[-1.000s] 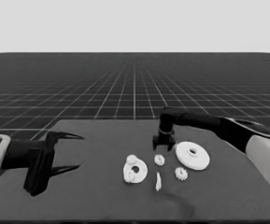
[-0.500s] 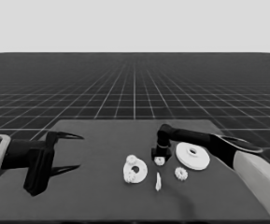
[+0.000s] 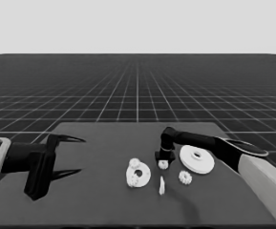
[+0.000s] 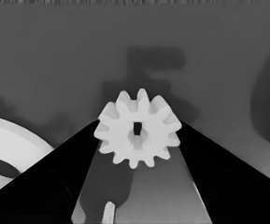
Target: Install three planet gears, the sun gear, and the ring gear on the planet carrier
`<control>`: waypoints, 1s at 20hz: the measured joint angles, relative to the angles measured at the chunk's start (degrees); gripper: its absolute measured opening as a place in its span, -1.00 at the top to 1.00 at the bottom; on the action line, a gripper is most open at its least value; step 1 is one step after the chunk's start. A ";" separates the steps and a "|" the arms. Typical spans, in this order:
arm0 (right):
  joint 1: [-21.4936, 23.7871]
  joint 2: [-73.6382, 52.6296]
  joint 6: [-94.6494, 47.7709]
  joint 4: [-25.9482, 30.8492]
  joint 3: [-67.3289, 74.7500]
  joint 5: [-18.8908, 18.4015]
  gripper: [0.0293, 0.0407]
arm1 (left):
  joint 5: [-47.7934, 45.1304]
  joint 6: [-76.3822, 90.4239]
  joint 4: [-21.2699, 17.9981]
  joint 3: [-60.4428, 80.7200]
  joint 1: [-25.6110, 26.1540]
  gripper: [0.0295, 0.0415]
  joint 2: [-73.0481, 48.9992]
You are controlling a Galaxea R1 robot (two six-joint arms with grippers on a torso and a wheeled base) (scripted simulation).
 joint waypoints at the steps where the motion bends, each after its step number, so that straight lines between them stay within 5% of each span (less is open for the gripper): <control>1: 3.33 -2.01 2.52 2.83 5.24 -3.05 0.66 | 0.00 0.00 0.00 0.00 0.00 -0.49 0.00; 5: 9.65 -3.25 4.17 7.65 8.67 -6.06 0.66 | 0.00 0.00 0.00 0.00 0.00 -0.49 0.00; 20: 9.24 5.14 21.66 6.30 17.93 -8.82 0.66 | 0.00 0.00 0.00 0.00 0.00 -0.49 0.00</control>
